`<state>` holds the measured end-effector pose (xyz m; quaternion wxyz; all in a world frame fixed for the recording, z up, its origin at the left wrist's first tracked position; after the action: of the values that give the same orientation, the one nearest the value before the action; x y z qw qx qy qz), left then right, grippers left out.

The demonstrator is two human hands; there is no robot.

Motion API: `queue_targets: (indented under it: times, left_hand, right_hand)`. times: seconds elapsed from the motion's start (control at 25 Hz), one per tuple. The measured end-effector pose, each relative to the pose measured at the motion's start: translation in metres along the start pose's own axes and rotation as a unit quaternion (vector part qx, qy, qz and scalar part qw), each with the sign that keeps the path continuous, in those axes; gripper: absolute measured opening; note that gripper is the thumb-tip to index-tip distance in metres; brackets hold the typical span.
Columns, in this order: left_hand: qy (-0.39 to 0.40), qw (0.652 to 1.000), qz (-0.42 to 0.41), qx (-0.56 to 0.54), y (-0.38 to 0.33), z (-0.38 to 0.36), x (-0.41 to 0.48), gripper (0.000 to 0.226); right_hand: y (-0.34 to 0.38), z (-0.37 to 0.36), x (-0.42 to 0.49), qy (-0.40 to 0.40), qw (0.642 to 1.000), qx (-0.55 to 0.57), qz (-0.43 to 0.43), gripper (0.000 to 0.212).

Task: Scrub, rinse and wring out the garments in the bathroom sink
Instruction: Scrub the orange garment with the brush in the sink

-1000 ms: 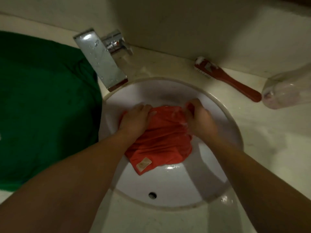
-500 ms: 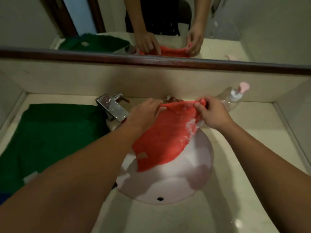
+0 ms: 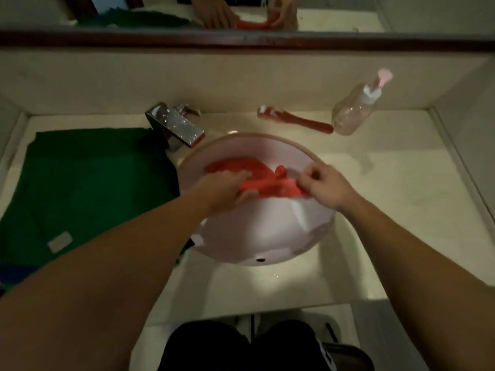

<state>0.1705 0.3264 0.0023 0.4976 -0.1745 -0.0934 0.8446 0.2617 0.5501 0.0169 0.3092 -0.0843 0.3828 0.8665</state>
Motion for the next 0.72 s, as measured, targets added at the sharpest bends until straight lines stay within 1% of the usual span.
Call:
queue_targets:
  times: [0.04,0.08,0.12,0.2,0.24,0.28,0.32,0.36,0.44,0.52,0.6,0.68,0.72]
  left_hand:
    - [0.065,0.998,-0.002,0.009,-0.004,-0.028,-0.011,0.057]
    - [0.101,0.995,-0.005,0.011,-0.008,-0.046,-0.021,0.057]
    - [0.109,0.994,0.000,0.006,-0.010,-0.057,-0.025,0.056]
    - [0.072,0.997,0.029,-0.006,-0.008,-0.056,-0.020,0.061]
    - [0.046,0.998,0.043,-0.017,-0.008,-0.049,-0.011,0.069]
    - [0.017,0.998,0.051,-0.024,-0.010,-0.041,-0.001,0.076]
    - [-0.013,0.998,0.060,-0.024,-0.013,-0.032,0.011,0.077]
    - [-0.039,0.997,0.068,-0.020,-0.016,-0.024,0.024,0.071]
    - [-0.079,0.994,0.076,0.000,-0.023,-0.013,0.053,0.056]
    - [-0.114,0.990,0.079,0.014,-0.029,-0.006,0.081,0.055]
    - [-0.124,0.988,0.083,0.041,-0.030,-0.005,0.108,0.064]
    - [-0.097,0.989,0.098,0.060,-0.027,-0.012,0.131,0.068]
    - [-0.082,0.989,0.109,0.059,-0.025,-0.017,0.140,0.069]
  right_hand:
    - [-0.017,-0.018,-0.009,0.034,0.999,-0.016,-0.026,0.016]
    - [-0.029,-0.031,-0.016,0.057,0.997,-0.031,-0.043,0.019]
    - [-0.036,-0.037,-0.022,0.068,0.995,-0.044,-0.052,0.020]
    - [-0.039,-0.037,-0.022,0.063,0.996,-0.047,-0.049,0.020]
    - [-0.037,-0.031,-0.018,0.053,0.997,-0.043,-0.045,0.019]
    - [-0.033,-0.022,-0.012,0.038,0.998,-0.041,-0.039,0.018]
    - [-0.028,-0.010,-0.003,0.016,0.999,-0.040,-0.028,0.016]
    - [-0.022,0.001,0.006,-0.007,0.999,-0.042,-0.018,0.015]
    - [-0.011,0.019,0.029,-0.048,0.998,-0.045,0.009,0.021]
    - [0.000,0.031,0.059,-0.075,0.995,-0.054,0.046,0.029]
    - [0.010,0.040,0.088,-0.105,0.987,-0.075,0.094,0.035]
    - [0.016,0.046,0.117,-0.127,0.979,-0.102,0.123,0.037]
    - [0.018,0.046,0.133,-0.124,0.977,-0.114,0.130,0.037]
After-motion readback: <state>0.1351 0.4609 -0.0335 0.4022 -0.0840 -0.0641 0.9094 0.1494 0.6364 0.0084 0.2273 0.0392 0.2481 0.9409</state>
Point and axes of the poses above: each hand's wrist, its own x-axis towards the middle knuckle, its own z-axis out of the back of the hand, y = z × x, the point moved 7 cm from there along x, towards the middle knuckle, and after that the axes turned 10 degrees about -z, right-handed, at the moved point
